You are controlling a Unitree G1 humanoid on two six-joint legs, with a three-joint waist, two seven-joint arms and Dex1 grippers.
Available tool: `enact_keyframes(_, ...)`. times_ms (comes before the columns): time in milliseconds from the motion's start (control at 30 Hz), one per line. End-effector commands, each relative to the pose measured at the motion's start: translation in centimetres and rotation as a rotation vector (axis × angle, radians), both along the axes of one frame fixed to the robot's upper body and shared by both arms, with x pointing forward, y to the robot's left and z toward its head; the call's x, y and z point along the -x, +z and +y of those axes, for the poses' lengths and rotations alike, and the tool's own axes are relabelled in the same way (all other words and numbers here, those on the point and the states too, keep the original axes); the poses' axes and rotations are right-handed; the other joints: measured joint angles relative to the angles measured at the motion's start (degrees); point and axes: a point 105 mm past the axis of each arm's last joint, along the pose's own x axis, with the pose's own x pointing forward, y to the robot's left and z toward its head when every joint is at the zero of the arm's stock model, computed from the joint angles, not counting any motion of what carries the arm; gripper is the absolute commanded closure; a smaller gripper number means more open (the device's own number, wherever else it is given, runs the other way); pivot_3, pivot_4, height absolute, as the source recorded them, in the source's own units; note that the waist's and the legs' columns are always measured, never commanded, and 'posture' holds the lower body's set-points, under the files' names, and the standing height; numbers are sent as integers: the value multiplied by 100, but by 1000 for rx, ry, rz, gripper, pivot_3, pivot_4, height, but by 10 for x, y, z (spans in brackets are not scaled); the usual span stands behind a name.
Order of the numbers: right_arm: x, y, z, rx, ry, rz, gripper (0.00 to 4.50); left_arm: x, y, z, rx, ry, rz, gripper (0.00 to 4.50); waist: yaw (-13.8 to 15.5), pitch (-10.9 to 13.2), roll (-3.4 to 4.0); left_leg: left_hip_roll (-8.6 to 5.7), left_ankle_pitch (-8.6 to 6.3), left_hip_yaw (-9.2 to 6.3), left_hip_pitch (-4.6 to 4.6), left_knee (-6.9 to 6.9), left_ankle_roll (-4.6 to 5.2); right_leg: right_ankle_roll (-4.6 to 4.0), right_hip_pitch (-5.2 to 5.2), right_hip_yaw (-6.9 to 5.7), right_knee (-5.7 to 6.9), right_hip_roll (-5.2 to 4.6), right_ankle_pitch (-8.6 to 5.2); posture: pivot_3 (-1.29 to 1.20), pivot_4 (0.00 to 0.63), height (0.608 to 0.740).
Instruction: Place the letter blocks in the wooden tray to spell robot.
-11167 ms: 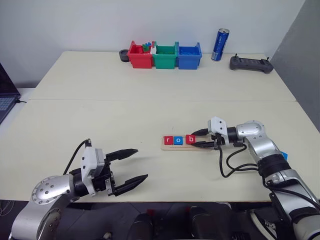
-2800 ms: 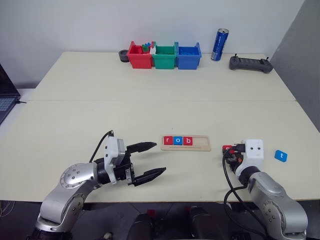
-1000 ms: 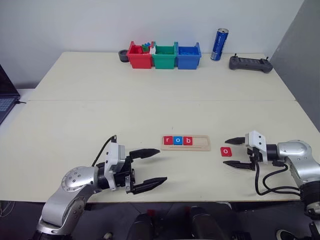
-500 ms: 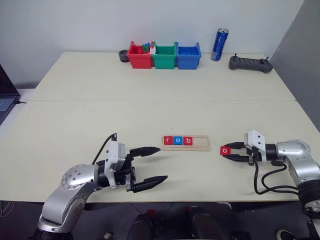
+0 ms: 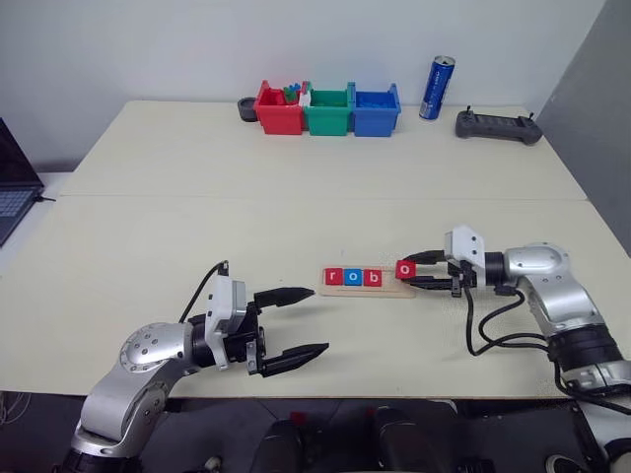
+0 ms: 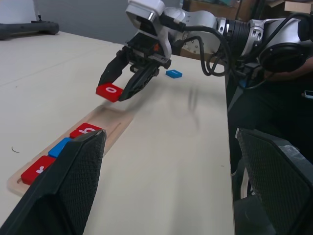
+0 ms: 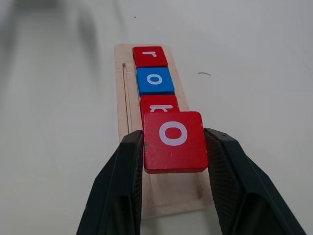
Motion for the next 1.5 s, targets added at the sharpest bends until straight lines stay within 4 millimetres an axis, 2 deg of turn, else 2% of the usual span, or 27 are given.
enact_keyframes(33, -6, 3, 4, 19, 25, -34, 3042, 5, 8, 1, -2, 7, -40, 0, -7, 0, 0, 0, 0, 0, 1, 0, 0, 0, 0, 0, 0, 0, 0, 0, 150, 740)
enact_keyframes(367, -15, -2, 11, 43, 62, -41, 3042, 8, 9, 4, -9, 33, -42, 0, -14, 1, 1, 1, 0, -1, 1, -1, 0, -1, -1, -1, 2, 0, 0, 0, 150, 740)
enact_keyframes(833, -15, -9, 11, 83, 90, -41, 3042, 5, 10, 4, -9, 39, -43, 0, -17, 1, 1, 2, 0, -2, 2, -1, 0, -1, -1, -1, 2, 0, 1, 0, 150, 740)
enact_keyframes(1100, -15, -5, 8, 68, 85, -18, 243, 5, 9, 5, -14, 42, -39, 0, -17, 1, 1, 2, 0, -2, 2, -1, 0, -1, -1, -1, 2, 0, 1, 0, 150, 740)
enact_keyframes(1133, -16, -3, 8, 58, 77, -20, 56, 5, 9, 5, -13, 43, -40, 0, -16, 1, 1, 2, 0, -2, 2, -1, 0, -1, -1, -1, 2, 0, 1, 0, 150, 740)
enact_keyframes(1233, -21, 10, 7, 9, 31, -33, 56, 5, 10, 3, -10, 44, -40, 0, -16, 1, 2, 2, 0, -2, 2, -1, 0, -1, -1, -2, 3, 0, 1, 0, 150, 740)
enact_keyframes(1400, -22, 19, -3, -31, -32, -43, 56, 7, 9, 2, -6, 43, -36, 0, -15, 1, 2, 2, 0, -3, 1, -2, 0, -1, -1, -2, 3, 0, 1, 0, 150, 740)
enact_keyframes(1500, -19, 18, -10, -46, -52, -30, 662, 5, 9, 3, -9, 43, -42, 0, -13, 1, 2, 1, 0, -3, 1, -2, 0, -1, -1, -2, 2, 0, 1, 0, 150, 740)
